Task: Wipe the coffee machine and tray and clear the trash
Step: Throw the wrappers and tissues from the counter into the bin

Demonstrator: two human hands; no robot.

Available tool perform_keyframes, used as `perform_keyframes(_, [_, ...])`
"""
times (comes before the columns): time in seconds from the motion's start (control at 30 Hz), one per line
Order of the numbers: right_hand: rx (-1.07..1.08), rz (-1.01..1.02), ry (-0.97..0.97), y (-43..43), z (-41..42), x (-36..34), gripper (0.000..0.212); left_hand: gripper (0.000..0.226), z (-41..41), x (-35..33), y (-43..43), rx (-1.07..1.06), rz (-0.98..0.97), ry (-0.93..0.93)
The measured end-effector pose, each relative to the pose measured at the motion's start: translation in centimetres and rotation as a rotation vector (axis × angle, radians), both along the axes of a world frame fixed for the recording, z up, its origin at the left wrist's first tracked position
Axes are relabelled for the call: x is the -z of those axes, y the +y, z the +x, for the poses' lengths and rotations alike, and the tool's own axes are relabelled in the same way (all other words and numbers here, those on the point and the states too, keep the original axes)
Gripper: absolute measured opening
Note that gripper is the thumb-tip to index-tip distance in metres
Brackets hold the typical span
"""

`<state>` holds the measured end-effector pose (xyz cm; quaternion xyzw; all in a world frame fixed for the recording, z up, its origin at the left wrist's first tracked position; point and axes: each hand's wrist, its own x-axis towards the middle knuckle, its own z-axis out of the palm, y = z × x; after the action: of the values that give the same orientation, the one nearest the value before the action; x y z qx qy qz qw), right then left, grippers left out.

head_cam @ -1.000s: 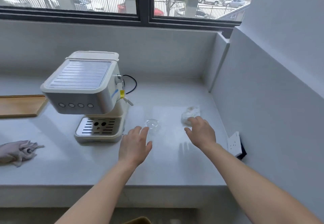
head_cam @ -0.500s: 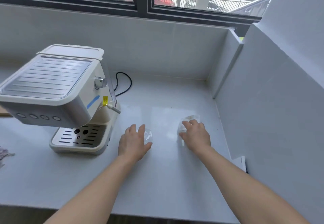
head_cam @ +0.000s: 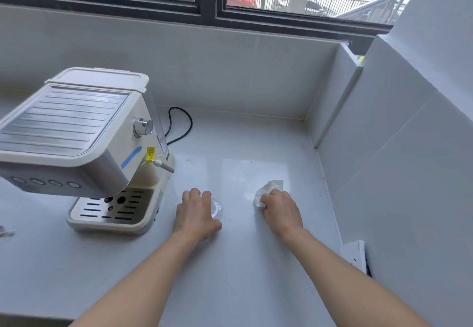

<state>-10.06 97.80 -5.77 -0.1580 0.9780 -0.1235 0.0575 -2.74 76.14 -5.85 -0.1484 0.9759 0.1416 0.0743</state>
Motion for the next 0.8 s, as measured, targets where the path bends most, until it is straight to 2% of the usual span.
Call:
perform_keyframes(0.33, [-0.047, -0.048, 0.006, -2.8, 3.5, -0.7, 0.032, 0.062, 2.8, -0.1, -2.1, -0.032, 0.121, 0.035])
perform_keyframes(0.7, [-0.149, -0.099, 0.064, -7.5, 8.8, -2.6, 0.021, 0.07, 9.1, -2.6, -5.7, -0.046, 0.02, 0.115])
perform_keyframes(0.8, [-0.151, -0.116, 0.077, -8.6, 11.0, -3.1, 0.021, 0.074, 11.6, -2.8, -7.1, -0.043, 0.047, 0.141])
